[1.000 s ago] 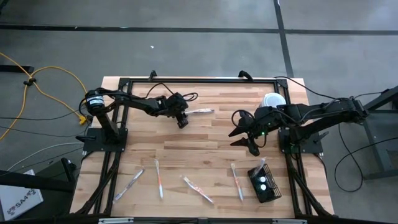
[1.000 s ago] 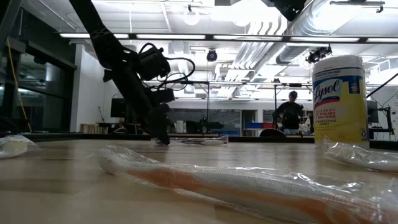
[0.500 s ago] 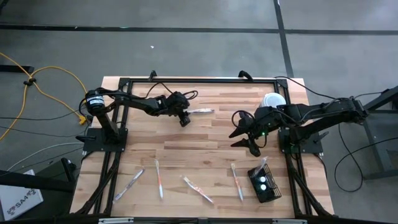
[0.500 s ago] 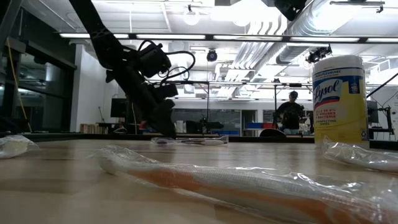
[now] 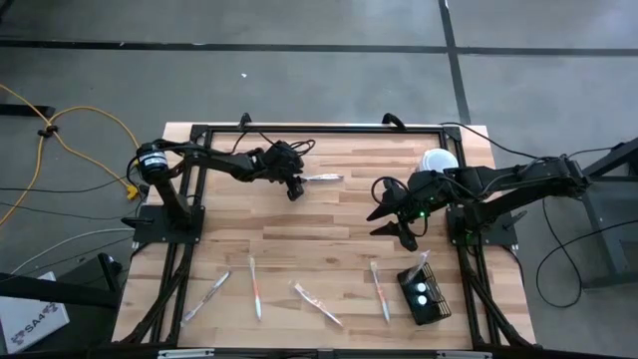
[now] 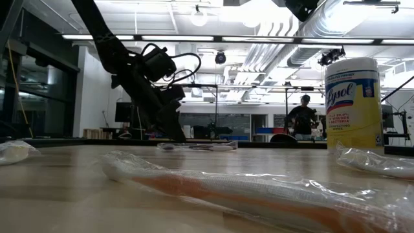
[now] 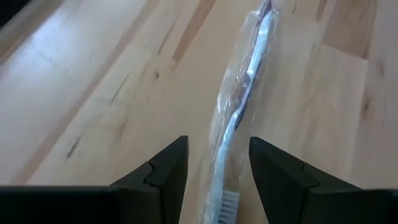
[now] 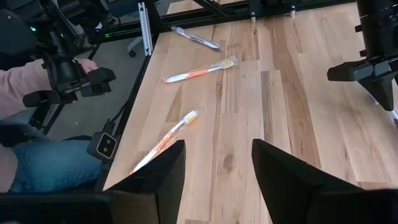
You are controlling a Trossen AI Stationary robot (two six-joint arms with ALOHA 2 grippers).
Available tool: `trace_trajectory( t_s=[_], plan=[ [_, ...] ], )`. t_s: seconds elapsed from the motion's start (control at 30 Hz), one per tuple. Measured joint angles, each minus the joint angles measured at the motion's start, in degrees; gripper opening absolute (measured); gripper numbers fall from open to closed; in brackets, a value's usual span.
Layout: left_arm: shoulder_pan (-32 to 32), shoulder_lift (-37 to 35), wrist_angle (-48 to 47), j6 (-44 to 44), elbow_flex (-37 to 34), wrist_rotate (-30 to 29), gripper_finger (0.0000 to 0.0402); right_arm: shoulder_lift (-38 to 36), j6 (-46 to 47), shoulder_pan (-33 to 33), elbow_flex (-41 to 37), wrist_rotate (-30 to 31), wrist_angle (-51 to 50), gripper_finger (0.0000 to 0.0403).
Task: Pick & Place toothbrushing station
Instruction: Put the purple toothbrush into the mesh organizer
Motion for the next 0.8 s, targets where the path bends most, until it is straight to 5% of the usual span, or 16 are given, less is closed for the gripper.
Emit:
trace_trajectory(
  t_s=[0.53, 0.8],
  plan=[
    [0.0, 0.0, -2.2, -2.3, 0.0, 1.3, 0.0162, 0.0, 0.0, 0.0, 0.0, 0.0, 0.0, 0.0176],
    [0.1, 0.0, -2.1, -1.6, 0.0, 1.2, 0.0120, 0.0, 1.2, 0.0, 0.0, -1.4, 0.3, 0.0176]
  ],
)
